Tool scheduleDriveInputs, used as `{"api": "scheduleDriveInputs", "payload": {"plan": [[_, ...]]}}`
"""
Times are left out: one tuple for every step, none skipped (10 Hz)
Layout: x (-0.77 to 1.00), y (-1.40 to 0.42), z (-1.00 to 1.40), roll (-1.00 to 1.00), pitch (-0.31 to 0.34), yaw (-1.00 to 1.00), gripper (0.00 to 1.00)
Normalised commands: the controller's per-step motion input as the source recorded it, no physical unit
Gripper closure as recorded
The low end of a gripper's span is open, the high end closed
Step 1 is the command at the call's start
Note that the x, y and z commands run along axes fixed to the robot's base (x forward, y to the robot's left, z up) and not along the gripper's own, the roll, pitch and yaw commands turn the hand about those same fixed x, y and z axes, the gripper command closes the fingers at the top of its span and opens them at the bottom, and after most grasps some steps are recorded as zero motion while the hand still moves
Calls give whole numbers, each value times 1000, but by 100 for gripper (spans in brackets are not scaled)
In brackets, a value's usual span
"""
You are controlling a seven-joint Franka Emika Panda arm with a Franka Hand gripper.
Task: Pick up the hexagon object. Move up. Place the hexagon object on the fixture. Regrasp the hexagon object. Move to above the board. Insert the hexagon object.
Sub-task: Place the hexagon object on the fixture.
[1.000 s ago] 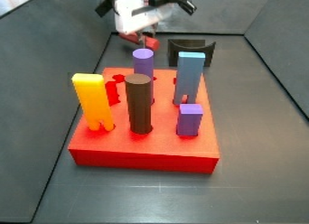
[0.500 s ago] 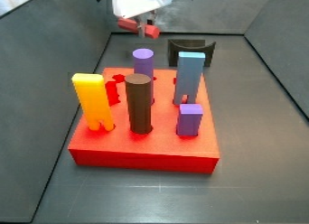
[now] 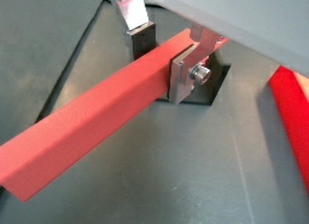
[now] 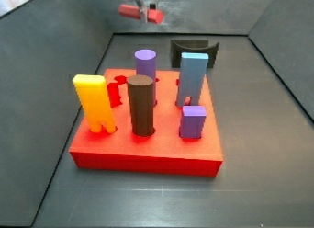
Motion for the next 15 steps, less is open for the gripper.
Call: {"api": "scheduleDriveInputs", "payload": {"plan": [[-31, -4, 1000, 118, 87, 16, 100], [-30, -6, 967, 124, 89, 21, 100], [-24, -9, 791, 133, 95, 30, 100], [-16, -5, 612, 117, 93, 31, 100], [-11, 0, 472, 104, 97, 29, 100], [-4, 0, 377, 95, 98, 28, 100], [2, 5, 182, 87, 108, 28, 100], [1000, -487, -120, 81, -5, -1000, 100], [1000, -483, -138, 77, -6, -1000, 100], [1000, -401, -127, 81, -9, -1000, 100], [1000, -359, -115, 84, -9, -1000, 100], [1000, -323, -109, 90, -9, -1000, 100], [1000, -291, -104, 97, -8, -1000, 100], [1000, -261, -97, 106, -7, -1000, 100], [1000, -221, -89, 123, -2, -1000, 100]]}}
